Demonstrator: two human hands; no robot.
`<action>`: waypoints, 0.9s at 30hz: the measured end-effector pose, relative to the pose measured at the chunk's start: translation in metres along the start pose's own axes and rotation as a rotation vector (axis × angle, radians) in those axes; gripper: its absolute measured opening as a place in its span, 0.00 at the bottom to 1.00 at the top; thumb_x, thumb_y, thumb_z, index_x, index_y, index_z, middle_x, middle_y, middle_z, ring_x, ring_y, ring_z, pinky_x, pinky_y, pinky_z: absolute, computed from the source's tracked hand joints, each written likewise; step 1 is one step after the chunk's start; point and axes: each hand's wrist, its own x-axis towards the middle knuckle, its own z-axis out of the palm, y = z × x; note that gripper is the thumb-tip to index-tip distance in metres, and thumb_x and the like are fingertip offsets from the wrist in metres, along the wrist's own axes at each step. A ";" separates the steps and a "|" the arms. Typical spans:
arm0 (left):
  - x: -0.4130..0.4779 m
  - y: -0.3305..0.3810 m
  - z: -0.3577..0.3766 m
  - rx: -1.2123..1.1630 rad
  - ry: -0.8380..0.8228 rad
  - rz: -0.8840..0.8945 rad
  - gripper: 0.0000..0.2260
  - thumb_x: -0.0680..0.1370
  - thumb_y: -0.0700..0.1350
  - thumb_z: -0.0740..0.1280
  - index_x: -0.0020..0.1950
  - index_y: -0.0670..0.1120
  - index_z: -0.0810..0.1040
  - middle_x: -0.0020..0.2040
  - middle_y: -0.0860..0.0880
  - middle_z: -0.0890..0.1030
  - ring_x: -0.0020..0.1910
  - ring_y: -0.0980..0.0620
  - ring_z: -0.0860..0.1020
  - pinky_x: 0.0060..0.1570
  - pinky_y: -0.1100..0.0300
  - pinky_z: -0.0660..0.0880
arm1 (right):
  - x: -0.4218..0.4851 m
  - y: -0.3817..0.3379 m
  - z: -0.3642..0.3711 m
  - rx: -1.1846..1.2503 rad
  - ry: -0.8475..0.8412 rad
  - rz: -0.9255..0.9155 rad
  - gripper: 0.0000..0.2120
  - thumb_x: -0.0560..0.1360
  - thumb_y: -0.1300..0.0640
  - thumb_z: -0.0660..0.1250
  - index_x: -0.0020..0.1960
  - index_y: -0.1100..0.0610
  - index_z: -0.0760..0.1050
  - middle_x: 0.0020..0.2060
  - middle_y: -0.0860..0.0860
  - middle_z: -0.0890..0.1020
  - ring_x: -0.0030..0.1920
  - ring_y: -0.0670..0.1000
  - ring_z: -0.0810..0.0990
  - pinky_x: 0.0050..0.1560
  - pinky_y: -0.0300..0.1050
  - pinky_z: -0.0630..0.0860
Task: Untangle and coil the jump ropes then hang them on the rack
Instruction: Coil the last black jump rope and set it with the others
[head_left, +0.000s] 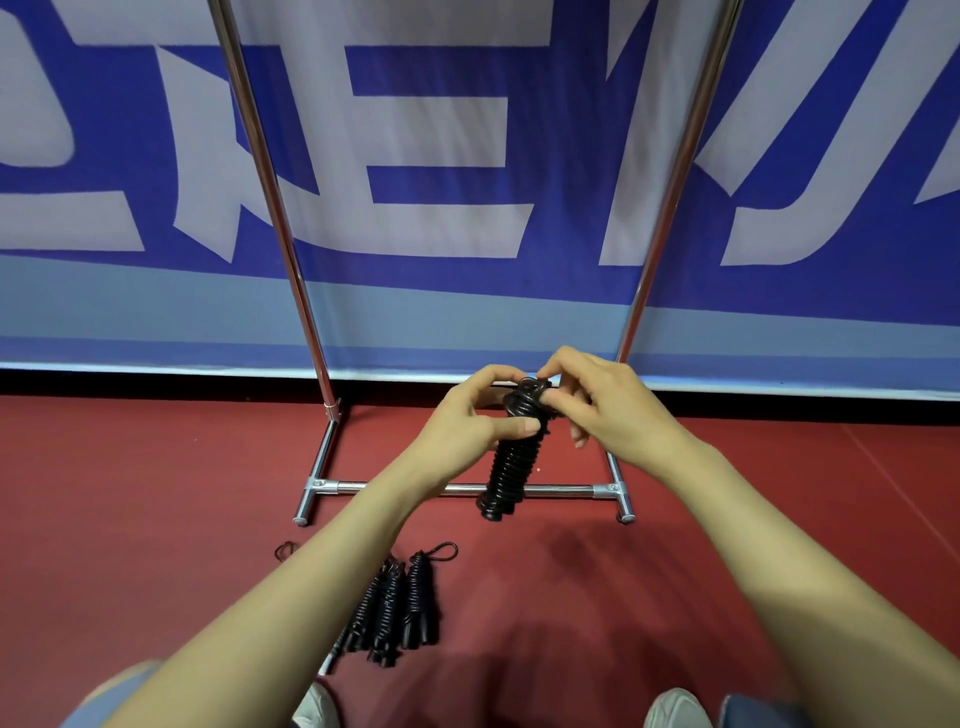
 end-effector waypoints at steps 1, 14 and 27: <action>0.001 -0.001 0.000 -0.009 0.013 0.011 0.16 0.72 0.35 0.72 0.56 0.50 0.77 0.52 0.48 0.82 0.47 0.55 0.81 0.44 0.65 0.76 | 0.001 0.001 0.000 0.035 0.006 0.013 0.03 0.79 0.60 0.64 0.51 0.53 0.72 0.35 0.52 0.77 0.26 0.47 0.79 0.33 0.36 0.76; 0.004 -0.001 -0.003 0.023 -0.080 -0.003 0.17 0.73 0.36 0.72 0.59 0.50 0.77 0.54 0.51 0.82 0.54 0.56 0.80 0.47 0.67 0.76 | -0.003 0.009 -0.015 0.397 -0.048 0.176 0.15 0.73 0.67 0.71 0.55 0.52 0.80 0.38 0.57 0.84 0.34 0.55 0.82 0.36 0.46 0.80; 0.002 -0.005 0.009 0.352 0.046 0.051 0.13 0.72 0.40 0.72 0.54 0.53 0.76 0.50 0.54 0.80 0.44 0.50 0.82 0.50 0.51 0.79 | 0.008 0.006 0.000 0.166 0.038 0.209 0.03 0.74 0.56 0.72 0.43 0.48 0.80 0.45 0.48 0.81 0.48 0.43 0.78 0.51 0.35 0.71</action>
